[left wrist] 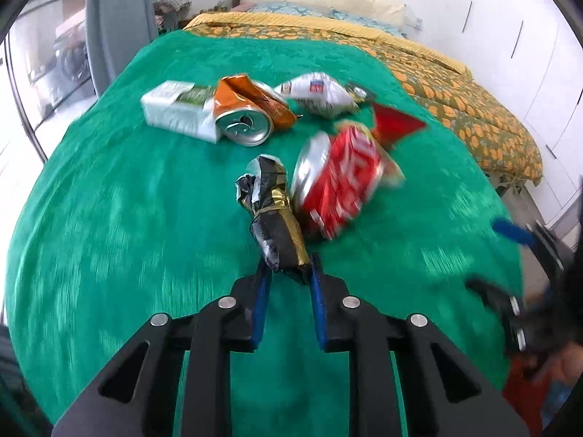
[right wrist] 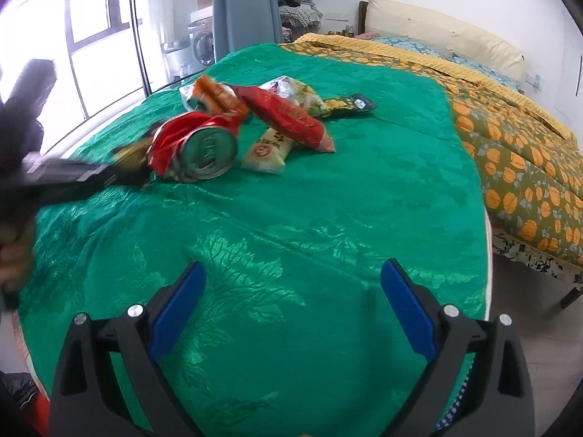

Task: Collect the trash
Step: 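Grasp the gold wrapper with the left gripper while the right reaches the cream snack bar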

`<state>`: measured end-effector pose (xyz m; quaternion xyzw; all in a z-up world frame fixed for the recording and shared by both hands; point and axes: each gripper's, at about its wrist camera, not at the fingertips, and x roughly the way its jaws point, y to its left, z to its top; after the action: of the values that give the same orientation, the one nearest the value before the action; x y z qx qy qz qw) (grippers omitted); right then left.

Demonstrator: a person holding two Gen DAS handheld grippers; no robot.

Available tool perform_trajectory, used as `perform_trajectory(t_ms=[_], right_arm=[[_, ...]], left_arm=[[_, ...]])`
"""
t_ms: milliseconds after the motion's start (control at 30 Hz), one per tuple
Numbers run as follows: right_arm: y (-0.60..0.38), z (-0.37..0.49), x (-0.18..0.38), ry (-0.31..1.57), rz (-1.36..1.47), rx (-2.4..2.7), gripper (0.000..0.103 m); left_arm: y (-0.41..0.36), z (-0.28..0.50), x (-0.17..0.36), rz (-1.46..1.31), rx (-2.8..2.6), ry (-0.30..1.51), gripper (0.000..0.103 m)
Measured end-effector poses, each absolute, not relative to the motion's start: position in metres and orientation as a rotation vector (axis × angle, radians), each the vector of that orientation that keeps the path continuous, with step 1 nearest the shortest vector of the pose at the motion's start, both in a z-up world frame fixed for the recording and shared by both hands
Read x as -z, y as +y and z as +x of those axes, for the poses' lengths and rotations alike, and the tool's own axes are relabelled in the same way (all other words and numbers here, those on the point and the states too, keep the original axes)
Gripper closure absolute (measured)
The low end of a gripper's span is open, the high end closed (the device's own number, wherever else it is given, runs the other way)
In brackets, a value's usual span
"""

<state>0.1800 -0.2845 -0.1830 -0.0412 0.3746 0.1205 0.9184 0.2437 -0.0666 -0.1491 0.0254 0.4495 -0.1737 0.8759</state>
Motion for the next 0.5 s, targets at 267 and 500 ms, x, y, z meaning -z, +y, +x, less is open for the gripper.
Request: perform_trajectory(t_ms=[267, 500], right_arm=[[-0.294, 0.180, 0.185, 0.776, -0.059, -0.214, 0.009], [-0.308, 0.185, 0.181, 0.785, 0.019, -0.178, 0.009]], left_arm=[[-0.058, 0.228, 0.158, 0.066, 0.337, 0.917, 0.048], [-0.059, 0.239, 0.167, 0.086, 0.319, 0.920, 0.026]])
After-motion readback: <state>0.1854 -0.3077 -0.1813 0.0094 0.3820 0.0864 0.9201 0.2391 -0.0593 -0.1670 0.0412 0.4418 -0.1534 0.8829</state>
